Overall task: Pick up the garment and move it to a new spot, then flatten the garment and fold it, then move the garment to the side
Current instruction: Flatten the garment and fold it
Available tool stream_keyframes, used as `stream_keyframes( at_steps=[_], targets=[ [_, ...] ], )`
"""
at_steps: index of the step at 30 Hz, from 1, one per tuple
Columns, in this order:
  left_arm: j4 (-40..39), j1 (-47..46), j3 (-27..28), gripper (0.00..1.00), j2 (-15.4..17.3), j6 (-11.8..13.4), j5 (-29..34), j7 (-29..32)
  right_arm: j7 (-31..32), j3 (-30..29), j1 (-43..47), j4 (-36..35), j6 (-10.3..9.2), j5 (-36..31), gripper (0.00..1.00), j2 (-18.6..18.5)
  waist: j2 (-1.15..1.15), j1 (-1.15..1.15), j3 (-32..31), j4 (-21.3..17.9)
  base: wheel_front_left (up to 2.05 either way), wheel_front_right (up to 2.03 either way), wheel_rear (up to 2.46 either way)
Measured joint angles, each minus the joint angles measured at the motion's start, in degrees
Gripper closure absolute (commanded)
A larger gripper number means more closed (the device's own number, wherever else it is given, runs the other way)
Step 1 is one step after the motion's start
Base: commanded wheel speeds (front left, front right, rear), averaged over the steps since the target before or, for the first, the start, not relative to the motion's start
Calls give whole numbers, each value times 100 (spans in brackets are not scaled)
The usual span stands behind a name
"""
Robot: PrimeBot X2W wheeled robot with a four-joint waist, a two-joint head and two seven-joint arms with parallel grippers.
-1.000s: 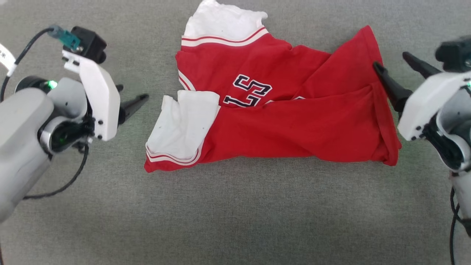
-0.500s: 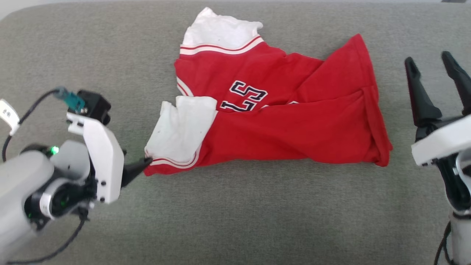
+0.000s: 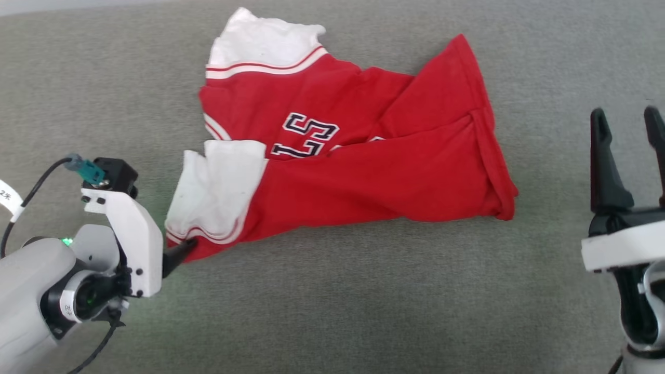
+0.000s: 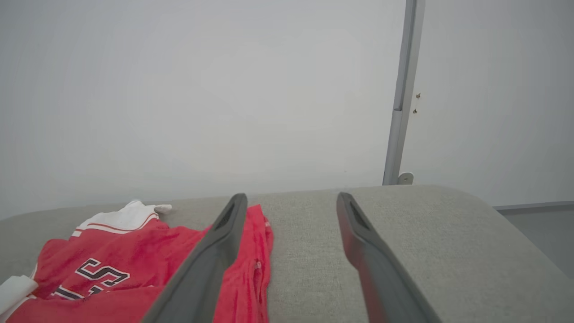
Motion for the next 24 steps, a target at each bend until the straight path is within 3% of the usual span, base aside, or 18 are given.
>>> stream_keyframes(
  at_steps=[8,9,10,13,24],
  targets=[
    [894,91,80,0,-319,-327,-294,77,286,-3,264,154,0,109,0,75,0,0,71,-190,0,0,0],
    [957,83,76,65,-359,-405,-296,120,410,22,289,197,0,129,0,83,1,0,75,-194,0,0,0],
    [1026,74,69,100,-394,-476,-287,135,523,92,315,224,-1,149,0,69,1,0,76,-190,0,0,0],
    [1171,47,48,100,-465,-561,-221,198,791,187,319,360,0,291,0,57,1,0,79,-178,0,0,0],
    [1561,-129,-16,100,-902,-937,-52,193,2532,822,-216,1479,0,734,0,-622,0,0,98,49,0,0,0]
  ],
)
